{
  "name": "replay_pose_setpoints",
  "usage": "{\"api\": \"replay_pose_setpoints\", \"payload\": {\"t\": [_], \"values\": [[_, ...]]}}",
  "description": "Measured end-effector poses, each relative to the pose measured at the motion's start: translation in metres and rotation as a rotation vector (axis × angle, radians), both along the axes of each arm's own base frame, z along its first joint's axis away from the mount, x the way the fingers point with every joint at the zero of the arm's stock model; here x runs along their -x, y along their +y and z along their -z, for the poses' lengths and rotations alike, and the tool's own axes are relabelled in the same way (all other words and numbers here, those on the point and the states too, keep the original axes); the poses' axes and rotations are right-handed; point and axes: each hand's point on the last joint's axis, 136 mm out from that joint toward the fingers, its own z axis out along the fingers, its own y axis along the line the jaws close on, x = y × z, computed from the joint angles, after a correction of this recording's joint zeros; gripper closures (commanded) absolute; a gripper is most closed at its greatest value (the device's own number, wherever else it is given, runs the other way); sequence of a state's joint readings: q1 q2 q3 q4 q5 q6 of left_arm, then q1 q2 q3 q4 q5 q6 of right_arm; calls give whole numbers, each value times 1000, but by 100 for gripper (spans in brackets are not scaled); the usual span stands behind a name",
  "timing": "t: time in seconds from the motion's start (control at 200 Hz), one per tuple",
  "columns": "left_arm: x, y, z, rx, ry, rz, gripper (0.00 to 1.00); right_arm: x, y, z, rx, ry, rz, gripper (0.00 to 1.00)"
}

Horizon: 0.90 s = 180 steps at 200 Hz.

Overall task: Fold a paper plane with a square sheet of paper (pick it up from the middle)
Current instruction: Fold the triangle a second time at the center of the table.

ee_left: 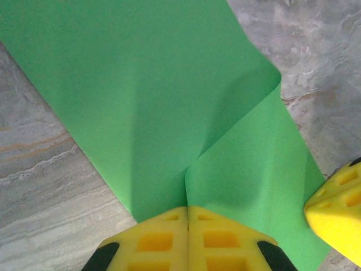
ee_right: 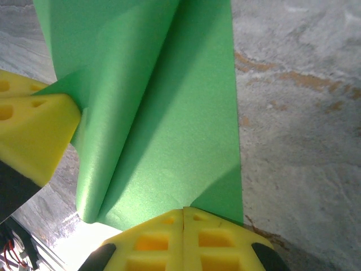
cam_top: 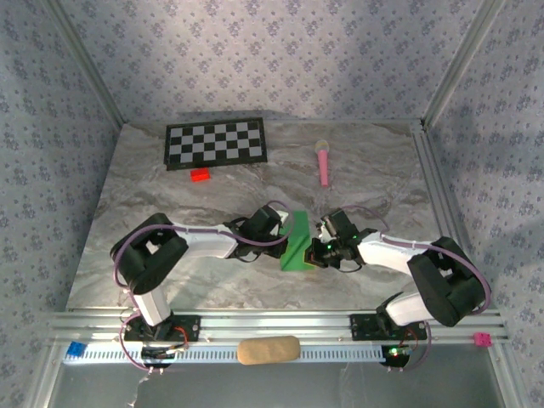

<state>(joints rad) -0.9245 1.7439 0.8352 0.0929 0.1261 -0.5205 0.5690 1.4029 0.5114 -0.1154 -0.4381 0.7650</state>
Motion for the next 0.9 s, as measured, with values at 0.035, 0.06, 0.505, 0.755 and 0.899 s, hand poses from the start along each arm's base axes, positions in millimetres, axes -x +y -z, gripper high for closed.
{"api": "replay_pose_setpoints", "payload": {"t": [0.035,0.06,0.505,0.755,0.899], "values": [[0,0,1,-2,2,0,98,0,0,0,0,1,0,100],[0,0,2,-3,2,0,98,0,0,0,0,1,0,100],[0,-1,1,-2,-7,10,97,0,-1,0,-2,0,-3,100],[-2,-2,0,3,-19,8,96,0,-1,0,-6,5,-3,100],[-3,-3,-1,8,-23,8,96,0,-1,0,-7,3,-7,100]]}}
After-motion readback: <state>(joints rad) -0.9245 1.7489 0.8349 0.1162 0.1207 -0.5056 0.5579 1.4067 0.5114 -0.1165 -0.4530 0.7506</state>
